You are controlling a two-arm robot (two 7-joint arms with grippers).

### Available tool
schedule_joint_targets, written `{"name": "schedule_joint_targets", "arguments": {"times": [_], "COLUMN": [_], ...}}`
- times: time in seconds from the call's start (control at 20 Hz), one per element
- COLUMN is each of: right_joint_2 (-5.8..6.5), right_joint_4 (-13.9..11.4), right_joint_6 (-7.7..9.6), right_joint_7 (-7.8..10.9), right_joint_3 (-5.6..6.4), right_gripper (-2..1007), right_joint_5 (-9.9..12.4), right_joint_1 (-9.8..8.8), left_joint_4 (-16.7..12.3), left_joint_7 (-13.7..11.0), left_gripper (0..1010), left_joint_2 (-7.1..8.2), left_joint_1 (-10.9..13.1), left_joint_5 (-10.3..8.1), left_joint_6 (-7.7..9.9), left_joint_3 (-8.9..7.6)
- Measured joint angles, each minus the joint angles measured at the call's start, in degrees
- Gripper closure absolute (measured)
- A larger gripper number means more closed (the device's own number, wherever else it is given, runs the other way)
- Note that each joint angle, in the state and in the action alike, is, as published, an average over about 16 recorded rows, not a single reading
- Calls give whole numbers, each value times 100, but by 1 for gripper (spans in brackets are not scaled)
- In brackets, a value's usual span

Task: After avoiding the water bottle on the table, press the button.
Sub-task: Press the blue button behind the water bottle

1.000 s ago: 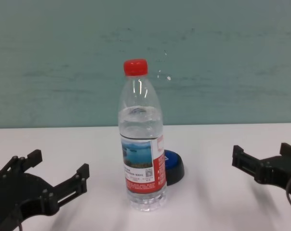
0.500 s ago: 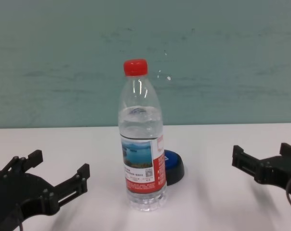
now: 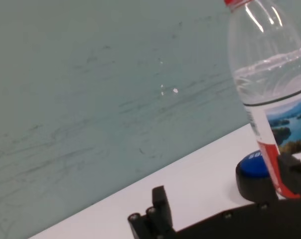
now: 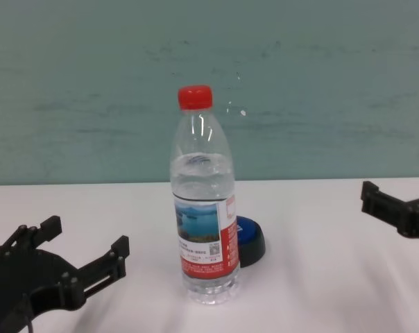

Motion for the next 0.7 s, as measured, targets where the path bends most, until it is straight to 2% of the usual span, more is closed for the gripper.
{"name": "schedule_joint_targets", "arguments": {"times": [0.25,0.5,0.7], "right_joint_2": [141,320,481], "right_joint_4": [-175,-262,-308], "right_joint_6": [254,547,709], "right_joint_7": [375,839,1207], "right_joint_3": [90,124,135], "right_gripper": [1,1,1], "right_joint_5": [59,179,338], "right_joint_1": [9,82,123], "left_joint_4": [-1,-1,-1], "left_joint_7": [0,0,0], "left_gripper": [10,10,10], "left_joint_2": [0,0,0], "left_joint_1": [0,0,0], "left_joint_5": [2,2,2], "left_joint_6": [-2,-3,-3], "left_joint_3": [0,0,0]}}
